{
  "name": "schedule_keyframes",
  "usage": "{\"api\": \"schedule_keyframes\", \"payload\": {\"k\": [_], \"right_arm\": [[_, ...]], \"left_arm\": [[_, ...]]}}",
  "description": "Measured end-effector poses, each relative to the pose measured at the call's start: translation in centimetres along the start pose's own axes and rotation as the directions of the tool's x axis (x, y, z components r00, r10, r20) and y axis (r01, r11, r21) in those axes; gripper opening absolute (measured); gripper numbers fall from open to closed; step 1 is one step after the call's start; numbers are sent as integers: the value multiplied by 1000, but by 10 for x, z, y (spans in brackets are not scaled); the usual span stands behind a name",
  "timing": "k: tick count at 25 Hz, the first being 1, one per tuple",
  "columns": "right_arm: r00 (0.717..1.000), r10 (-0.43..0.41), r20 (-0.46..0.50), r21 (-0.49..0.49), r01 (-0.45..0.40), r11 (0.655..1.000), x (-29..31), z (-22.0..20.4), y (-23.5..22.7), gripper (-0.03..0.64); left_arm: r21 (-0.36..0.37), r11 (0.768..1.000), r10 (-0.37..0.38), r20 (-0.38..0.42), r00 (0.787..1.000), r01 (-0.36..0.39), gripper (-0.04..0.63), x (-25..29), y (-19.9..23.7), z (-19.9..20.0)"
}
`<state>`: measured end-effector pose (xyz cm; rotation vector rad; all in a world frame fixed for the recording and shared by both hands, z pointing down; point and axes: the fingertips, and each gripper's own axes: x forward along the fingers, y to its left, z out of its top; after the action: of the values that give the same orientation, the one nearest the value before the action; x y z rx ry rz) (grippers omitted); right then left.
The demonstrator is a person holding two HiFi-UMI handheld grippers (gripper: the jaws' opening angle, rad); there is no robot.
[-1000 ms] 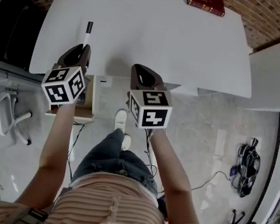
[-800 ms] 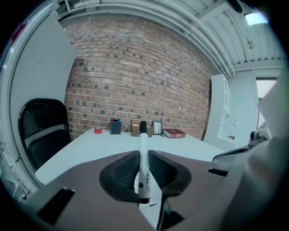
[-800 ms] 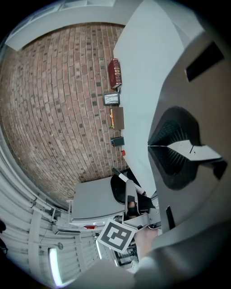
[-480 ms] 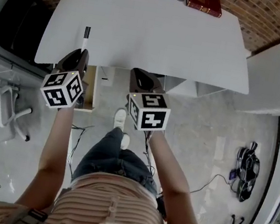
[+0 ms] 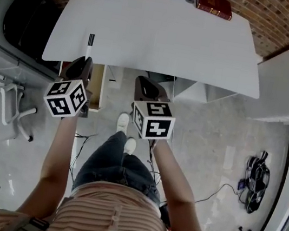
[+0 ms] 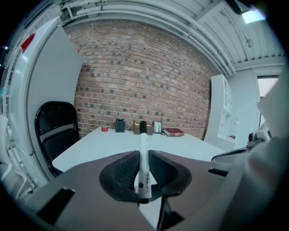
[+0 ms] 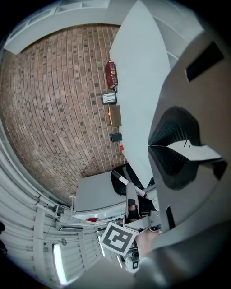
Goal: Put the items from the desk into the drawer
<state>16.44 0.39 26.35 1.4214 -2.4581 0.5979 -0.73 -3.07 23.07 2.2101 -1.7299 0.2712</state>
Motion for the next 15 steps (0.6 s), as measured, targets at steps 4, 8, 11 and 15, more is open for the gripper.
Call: {"api": "schedule_keyframes", "payload": {"k": [4, 8, 11, 15], "right_arm": [[1000, 20, -12, 2, -20, 1000, 3, -7, 12, 18], [999, 36, -29, -3, -36, 999, 8, -14, 22, 17], [998, 38, -39, -2, -39, 999, 11, -21, 29, 17], [997, 42, -59, 2, -42, 999, 18, -30, 47, 17]], "left_arm": [[-6, 1000, 14, -7, 1000, -14, 74, -12, 9, -8], [-21, 999, 28, -13, 1000, -28, 74, -21, 19, -19], [-29, 999, 30, -24, 999, -31, 74, -29, 24, -31], [-42, 999, 22, -46, 999, -24, 74, -39, 36, -47]]}}
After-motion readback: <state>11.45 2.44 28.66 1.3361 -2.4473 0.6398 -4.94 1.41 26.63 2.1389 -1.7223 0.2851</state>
